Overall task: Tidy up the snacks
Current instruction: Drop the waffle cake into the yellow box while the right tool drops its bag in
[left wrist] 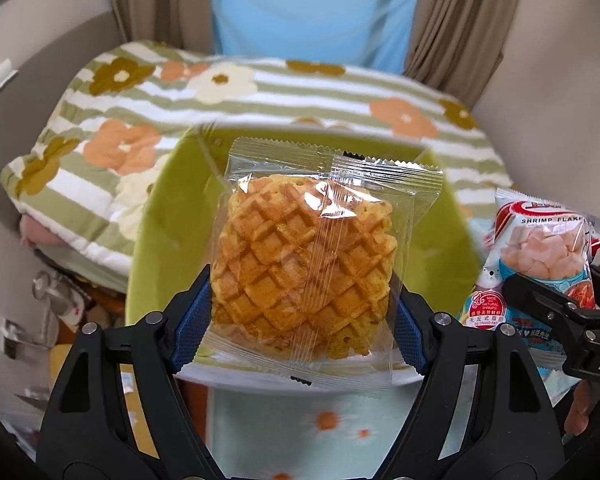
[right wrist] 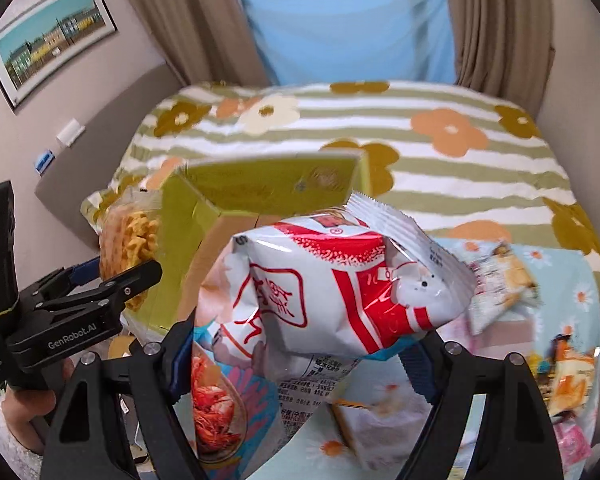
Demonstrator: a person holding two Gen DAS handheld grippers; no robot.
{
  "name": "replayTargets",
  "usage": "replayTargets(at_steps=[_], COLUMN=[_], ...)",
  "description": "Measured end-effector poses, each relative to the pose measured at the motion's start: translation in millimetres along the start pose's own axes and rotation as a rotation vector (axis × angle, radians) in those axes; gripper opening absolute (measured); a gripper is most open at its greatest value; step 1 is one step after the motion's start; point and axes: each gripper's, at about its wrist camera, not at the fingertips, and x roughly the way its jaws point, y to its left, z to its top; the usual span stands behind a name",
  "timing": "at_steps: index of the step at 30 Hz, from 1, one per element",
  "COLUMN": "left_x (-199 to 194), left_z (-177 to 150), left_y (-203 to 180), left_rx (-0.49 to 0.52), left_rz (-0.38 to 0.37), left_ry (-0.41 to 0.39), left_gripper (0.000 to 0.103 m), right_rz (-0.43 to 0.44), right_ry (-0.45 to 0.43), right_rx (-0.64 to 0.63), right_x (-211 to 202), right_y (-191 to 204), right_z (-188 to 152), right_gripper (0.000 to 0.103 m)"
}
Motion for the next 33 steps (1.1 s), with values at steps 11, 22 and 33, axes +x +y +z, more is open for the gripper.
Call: replayTargets(at_steps=[11,22,33], left_x=[63.6,50.2,21.9], left_z=[2.8,-13.7,-19.3], left_y=[22.0,41.0,60.6], left_rx=[-0.005,-0.087,-0.178], left_rz=[-0.014,0.061,0.066], left_ry=[0.166,0.202,0.157], left_gripper=[0.089,0.094,0.094], right_rz=[-0.009,0.007,0.023], right_ry=[0.096,0.123,0.105], right_rx=[0.025,-0.07,-0.151], right_x=[41.9,63.8,81.5], right_y=[17.2,16.2,33.1], right_z=[-1.6,-5.4,-7.5], right_gripper=[0.08,0.081,0.096])
